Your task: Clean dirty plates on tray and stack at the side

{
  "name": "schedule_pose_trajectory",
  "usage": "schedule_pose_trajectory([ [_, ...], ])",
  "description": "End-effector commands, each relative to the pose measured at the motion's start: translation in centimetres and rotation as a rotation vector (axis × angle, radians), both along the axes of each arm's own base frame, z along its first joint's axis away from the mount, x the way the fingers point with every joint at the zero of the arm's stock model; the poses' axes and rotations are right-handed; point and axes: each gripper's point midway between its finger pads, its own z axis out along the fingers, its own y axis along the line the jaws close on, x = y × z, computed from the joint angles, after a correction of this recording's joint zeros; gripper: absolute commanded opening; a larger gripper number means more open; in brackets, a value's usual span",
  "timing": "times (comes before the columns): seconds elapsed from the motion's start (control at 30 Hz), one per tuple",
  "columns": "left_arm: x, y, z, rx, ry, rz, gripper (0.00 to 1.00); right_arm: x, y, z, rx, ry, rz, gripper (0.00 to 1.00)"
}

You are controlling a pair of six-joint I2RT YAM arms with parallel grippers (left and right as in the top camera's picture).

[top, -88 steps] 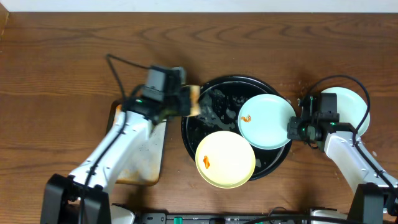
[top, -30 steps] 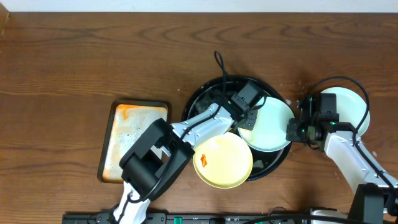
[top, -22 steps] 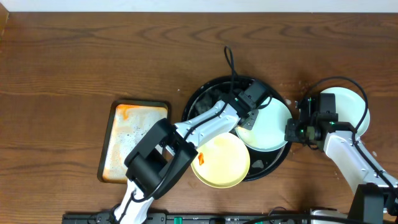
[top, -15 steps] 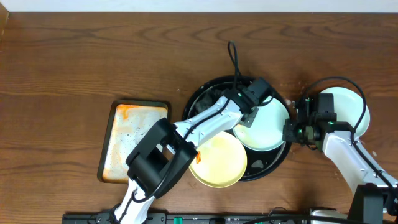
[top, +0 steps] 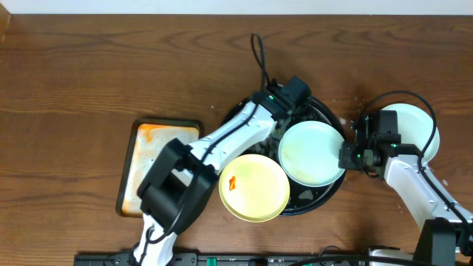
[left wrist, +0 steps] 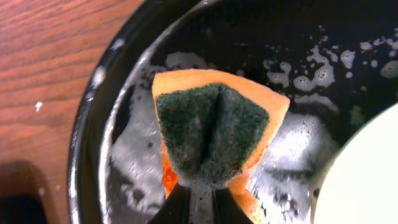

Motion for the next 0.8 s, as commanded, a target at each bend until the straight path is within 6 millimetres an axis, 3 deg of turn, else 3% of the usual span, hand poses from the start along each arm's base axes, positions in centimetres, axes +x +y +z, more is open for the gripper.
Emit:
schedule_pose_trajectory([
  [0.0, 0.3, -0.1, 1.6, -0.119, 0.044, 0.044, 0.07, 1.7, -1.0, 1.8, -0.049, -0.056, -0.014, 0.01],
  [0.23, 0.4, 0.5, 1.4, -0.294, 0.194, 0.082, 0.08, 4.1, -1.2, 7.3, -0.075, -0.197, 0.020, 0.01],
  [0.47, 0.6, 2.1, 2.3, -0.402, 0.278, 0.105, 0.07, 5.7, -2.2, 12.4, -0.264, -0.325, 0.050, 0.01],
  [0.63, 0.9, 4.5, 5.5, -0.410, 0.230, 0.103, 0.07, 6.2, -0.6, 15.1, -0.439, -0.365, 0.157, 0.01],
  [0.77, 0.5, 8.6, 9.5, -0.367, 0.145, 0.170, 0.07, 6.3, 1.3, 16.6, -0.545, -0.401, 0.228, 0.01],
])
